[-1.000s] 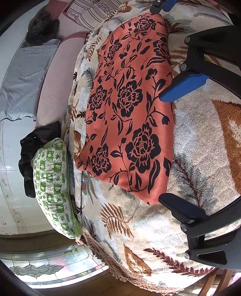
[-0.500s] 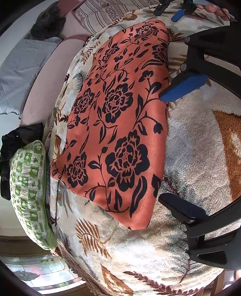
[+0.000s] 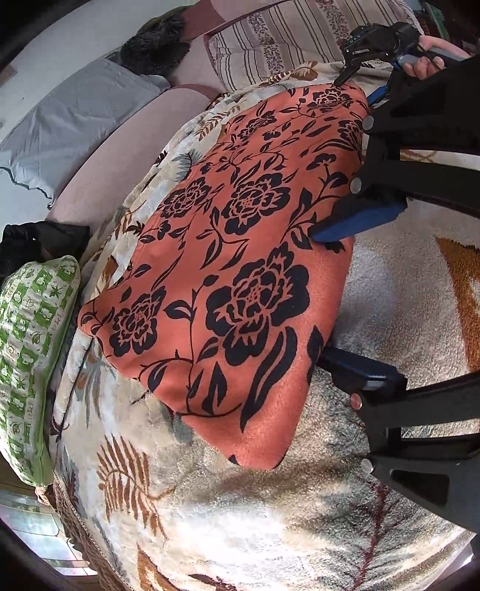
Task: Fold small clothes
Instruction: 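Grasp the orange rose-print garment's edge with both grippers and fold it over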
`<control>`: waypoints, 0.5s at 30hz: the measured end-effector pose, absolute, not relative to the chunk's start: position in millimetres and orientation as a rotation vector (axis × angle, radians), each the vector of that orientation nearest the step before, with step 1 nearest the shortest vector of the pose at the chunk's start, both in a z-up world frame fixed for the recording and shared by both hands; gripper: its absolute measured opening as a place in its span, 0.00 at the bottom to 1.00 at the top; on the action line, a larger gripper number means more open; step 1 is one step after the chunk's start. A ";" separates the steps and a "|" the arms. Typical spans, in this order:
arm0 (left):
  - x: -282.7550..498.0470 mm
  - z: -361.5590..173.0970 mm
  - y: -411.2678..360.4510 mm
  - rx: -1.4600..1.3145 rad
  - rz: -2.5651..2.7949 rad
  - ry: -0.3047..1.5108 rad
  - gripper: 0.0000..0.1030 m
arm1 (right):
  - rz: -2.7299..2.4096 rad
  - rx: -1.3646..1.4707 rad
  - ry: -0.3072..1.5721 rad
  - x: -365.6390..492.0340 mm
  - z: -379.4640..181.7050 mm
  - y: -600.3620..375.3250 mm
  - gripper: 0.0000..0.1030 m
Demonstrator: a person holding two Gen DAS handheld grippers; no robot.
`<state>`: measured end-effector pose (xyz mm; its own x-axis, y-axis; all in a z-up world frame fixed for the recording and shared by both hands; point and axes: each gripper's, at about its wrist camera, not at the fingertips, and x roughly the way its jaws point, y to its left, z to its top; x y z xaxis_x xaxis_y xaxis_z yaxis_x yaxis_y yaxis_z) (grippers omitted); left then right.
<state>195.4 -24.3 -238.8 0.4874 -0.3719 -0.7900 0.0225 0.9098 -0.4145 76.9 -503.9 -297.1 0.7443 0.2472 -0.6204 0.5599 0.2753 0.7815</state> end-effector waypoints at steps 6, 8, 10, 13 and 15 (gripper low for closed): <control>202.8 -245.8 -13.8 -0.506 -0.245 1.065 0.70 | -0.272 1.300 0.735 92.5 -299.3 -503.4 0.58; 205.7 -244.0 -15.5 -0.510 -0.251 1.057 0.70 | -0.283 1.284 0.727 93.3 -297.3 -500.5 0.59; 210.7 -245.7 -15.4 -0.542 -0.255 1.064 0.69 | -0.277 1.259 0.723 95.0 -294.8 -497.7 0.56; 218.9 -244.7 -9.5 -0.605 -0.237 1.047 0.60 | -0.277 1.220 0.753 98.8 -296.5 -492.8 0.27; 228.2 -242.2 -5.0 -0.627 -0.224 1.038 0.40 | -0.292 1.184 0.752 99.7 -293.7 -489.9 0.21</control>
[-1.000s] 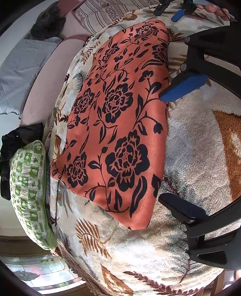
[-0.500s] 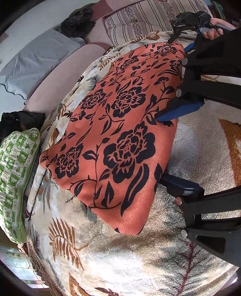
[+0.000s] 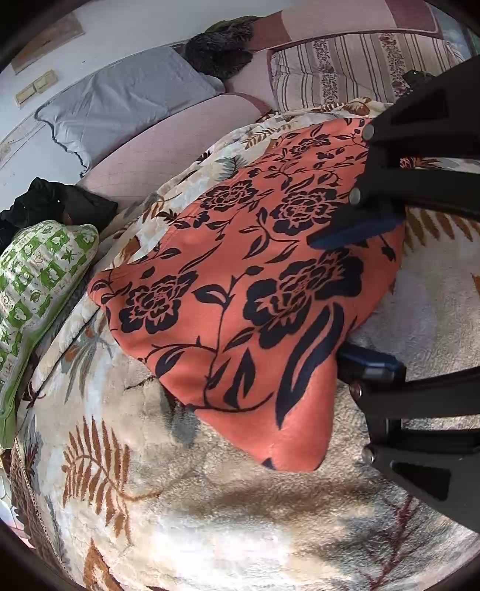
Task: Fold small clothes
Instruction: 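Grasp the orange rose-print garment's edge with both grippers and fold it over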
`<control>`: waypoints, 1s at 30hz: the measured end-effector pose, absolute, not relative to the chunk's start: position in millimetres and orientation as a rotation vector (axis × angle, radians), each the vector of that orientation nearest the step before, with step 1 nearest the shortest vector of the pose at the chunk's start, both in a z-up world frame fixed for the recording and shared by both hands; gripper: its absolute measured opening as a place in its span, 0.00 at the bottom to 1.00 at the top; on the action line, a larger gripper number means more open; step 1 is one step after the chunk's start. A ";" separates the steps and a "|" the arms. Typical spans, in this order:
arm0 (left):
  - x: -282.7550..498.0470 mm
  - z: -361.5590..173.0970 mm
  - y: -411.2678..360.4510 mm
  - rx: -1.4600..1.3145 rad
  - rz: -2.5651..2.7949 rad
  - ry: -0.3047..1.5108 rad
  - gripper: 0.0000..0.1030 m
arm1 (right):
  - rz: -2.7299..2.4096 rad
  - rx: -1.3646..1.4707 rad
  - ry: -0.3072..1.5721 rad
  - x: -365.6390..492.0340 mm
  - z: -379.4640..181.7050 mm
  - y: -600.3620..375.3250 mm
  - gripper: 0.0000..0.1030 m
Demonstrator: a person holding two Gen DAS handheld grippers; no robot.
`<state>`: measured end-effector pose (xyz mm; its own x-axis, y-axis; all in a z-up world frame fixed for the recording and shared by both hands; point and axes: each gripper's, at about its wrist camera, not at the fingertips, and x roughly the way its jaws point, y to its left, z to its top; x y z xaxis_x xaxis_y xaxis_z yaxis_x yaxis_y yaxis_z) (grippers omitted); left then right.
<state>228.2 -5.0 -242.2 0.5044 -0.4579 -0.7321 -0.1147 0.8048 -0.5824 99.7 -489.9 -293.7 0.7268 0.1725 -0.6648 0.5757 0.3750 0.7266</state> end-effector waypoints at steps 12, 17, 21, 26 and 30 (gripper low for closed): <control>216.5 -234.5 2.2 -0.581 -0.254 0.988 0.14 | -0.328 0.945 0.652 86.4 -247.9 -469.0 0.09; 194.9 -214.3 4.1 -0.501 -0.251 0.917 0.11 | -0.325 0.904 0.643 64.3 -235.8 -465.4 0.08; 207.5 -234.5 10.2 -0.538 -0.231 0.992 0.11 | -0.299 1.050 0.714 66.0 -262.1 -481.8 0.12; 210.0 -244.7 6.6 -0.545 -0.209 1.020 0.51 | -0.243 1.278 0.737 69.5 -294.3 -499.7 0.15; 209.8 -249.1 10.2 -0.636 -0.242 1.026 0.66 | -0.214 1.360 0.695 69.7 -303.3 -502.6 0.25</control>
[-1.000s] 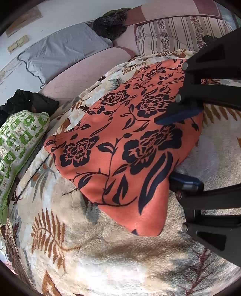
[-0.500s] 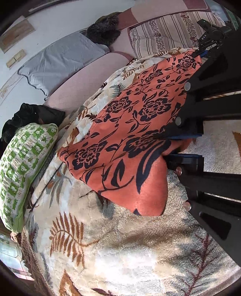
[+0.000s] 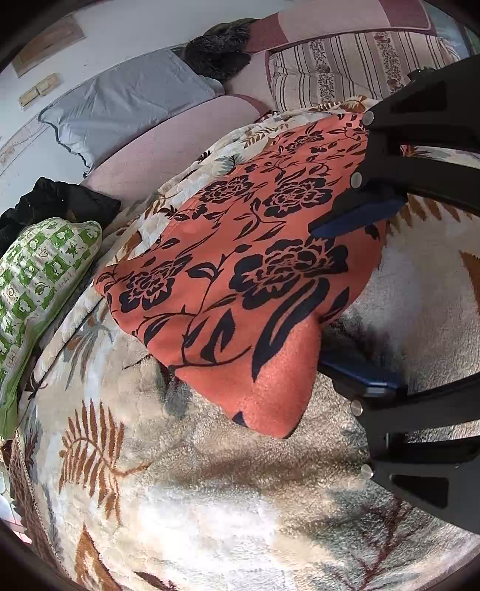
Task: Fold small clothes
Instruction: 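Grasp the orange rose-print garment's edge with both grippers and fold it over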
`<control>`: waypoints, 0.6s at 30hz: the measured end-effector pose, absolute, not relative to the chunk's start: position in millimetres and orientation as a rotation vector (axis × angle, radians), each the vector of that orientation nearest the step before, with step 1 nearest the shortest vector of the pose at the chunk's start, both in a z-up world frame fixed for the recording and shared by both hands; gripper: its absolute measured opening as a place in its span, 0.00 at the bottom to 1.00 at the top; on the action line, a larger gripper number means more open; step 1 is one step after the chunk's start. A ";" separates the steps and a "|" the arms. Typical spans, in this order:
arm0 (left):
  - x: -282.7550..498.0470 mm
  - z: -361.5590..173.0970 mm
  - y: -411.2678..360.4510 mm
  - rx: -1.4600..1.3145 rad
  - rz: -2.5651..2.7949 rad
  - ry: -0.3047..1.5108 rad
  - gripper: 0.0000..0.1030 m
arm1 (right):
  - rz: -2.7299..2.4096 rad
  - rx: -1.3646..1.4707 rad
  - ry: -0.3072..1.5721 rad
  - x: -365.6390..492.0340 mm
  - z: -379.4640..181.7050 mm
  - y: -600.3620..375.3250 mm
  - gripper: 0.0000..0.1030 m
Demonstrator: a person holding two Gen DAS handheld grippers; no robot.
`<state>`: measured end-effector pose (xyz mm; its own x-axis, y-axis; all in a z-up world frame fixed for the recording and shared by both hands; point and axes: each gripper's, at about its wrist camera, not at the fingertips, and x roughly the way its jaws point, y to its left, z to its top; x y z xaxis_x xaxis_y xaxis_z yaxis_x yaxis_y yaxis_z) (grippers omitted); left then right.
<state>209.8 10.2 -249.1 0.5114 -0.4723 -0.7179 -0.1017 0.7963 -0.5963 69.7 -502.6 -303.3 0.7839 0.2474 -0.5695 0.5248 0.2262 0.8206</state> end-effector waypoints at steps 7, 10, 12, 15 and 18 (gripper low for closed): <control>218.8 -250.4 13.3 -0.740 -0.248 0.997 0.66 | -0.210 1.267 0.611 88.8 -288.7 -490.8 0.75; 220.5 -242.6 8.1 -0.709 -0.266 0.946 0.44 | -0.207 1.203 0.646 112.3 -294.0 -484.2 0.43; 224.7 -238.3 2.6 -0.646 -0.267 0.923 0.25 | -0.246 1.163 0.710 126.5 -304.6 -480.2 0.21; 229.2 -243.0 3.9 -0.655 -0.273 0.927 0.20 | -0.285 1.087 0.699 130.3 -297.2 -471.8 0.17; 227.2 -241.8 10.0 -0.691 -0.283 0.913 0.14 | -0.301 0.911 0.661 128.5 -269.0 -456.0 0.14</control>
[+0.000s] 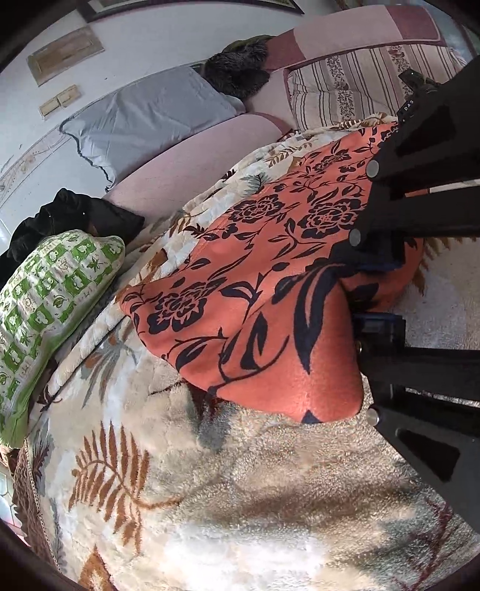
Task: Fold small clothes
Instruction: 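Grasp the orange rose-print garment's edge with both grippers and fold it over, then open both grippers and release the folded garment onto the blanket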
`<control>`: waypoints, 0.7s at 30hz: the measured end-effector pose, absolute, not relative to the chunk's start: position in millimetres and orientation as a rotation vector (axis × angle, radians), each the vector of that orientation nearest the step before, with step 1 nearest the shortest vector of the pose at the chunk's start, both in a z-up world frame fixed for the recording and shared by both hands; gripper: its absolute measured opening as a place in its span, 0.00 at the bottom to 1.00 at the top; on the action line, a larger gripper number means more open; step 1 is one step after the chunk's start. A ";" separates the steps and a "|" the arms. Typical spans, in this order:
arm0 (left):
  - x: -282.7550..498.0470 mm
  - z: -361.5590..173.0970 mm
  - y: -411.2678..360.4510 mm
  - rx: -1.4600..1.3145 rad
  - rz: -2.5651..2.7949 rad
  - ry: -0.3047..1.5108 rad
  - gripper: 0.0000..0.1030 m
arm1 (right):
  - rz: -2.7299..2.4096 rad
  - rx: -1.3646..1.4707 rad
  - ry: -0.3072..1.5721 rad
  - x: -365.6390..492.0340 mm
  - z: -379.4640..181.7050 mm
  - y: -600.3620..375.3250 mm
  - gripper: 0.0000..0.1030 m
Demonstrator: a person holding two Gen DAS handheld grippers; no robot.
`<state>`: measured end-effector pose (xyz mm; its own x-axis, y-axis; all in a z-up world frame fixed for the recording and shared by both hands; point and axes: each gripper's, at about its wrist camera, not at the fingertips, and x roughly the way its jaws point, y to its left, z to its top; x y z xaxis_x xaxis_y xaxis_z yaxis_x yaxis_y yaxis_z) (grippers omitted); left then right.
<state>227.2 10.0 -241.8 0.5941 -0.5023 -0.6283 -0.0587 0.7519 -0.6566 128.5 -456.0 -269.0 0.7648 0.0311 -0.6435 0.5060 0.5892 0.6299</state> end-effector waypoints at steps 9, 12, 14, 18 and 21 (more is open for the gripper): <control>199.2 -225.7 15.4 -0.583 -0.252 0.931 0.13 | -0.370 0.624 0.686 101.7 -230.3 -416.4 0.14; 201.0 -244.9 24.0 -0.604 -0.203 1.066 0.26 | -0.369 0.674 0.835 98.6 -247.4 -426.2 0.18; 196.2 -241.6 41.7 -0.676 -0.190 1.070 0.29 | -0.345 0.753 0.835 87.0 -244.7 -438.6 0.18; 183.7 -209.9 70.1 -0.639 -0.077 0.941 0.46 | -0.404 0.785 0.726 54.5 -215.1 -452.9 0.18; 177.7 -183.8 65.8 -0.498 -0.024 0.815 0.59 | -0.463 0.657 0.708 53.7 -198.7 -437.2 0.18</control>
